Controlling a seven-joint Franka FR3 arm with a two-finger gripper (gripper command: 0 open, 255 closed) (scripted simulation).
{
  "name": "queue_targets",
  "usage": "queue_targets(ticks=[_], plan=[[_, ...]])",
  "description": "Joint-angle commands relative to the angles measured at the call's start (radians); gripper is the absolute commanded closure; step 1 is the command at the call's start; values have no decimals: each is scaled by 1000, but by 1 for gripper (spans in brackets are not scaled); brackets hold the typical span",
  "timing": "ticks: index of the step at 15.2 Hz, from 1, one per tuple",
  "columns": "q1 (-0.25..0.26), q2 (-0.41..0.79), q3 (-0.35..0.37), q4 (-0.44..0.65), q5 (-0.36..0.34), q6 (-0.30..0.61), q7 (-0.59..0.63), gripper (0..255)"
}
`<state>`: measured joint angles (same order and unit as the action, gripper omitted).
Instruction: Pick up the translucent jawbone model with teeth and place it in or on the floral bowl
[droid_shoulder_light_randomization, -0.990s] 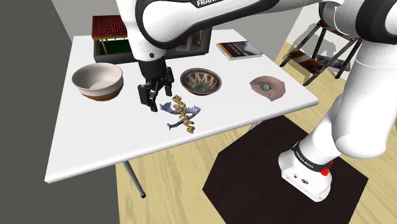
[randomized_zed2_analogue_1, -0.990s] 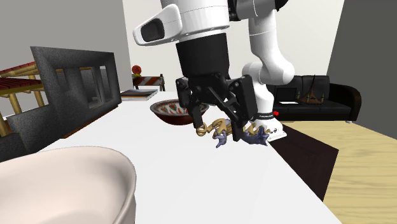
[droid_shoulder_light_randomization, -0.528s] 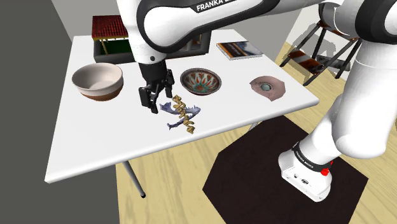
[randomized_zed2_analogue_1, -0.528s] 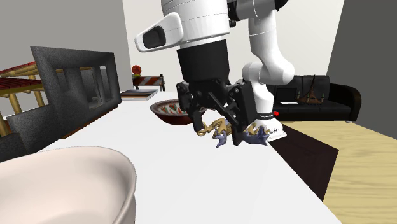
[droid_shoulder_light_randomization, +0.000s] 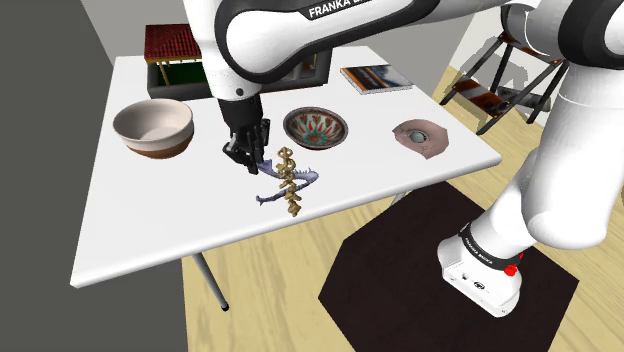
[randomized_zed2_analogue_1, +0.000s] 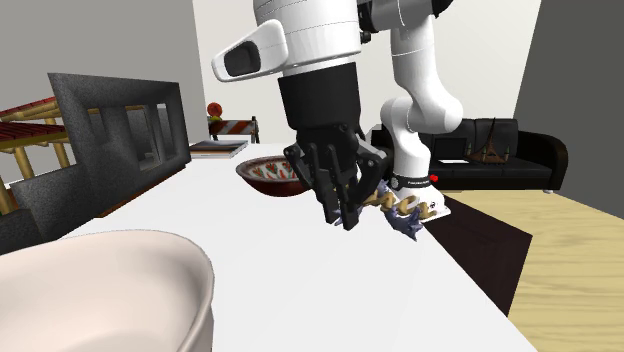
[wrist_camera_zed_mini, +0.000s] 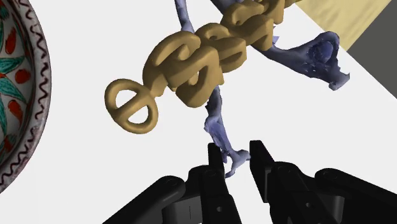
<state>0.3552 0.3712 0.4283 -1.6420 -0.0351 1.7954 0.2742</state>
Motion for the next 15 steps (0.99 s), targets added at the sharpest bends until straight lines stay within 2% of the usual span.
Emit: queue_targets(ticks=[1,4,15], plan=[[0,0,0,0,0,0,0,255],[0,0,0,0,0,0,0,255],[1,-28,7,110,12,-136,3,255]])
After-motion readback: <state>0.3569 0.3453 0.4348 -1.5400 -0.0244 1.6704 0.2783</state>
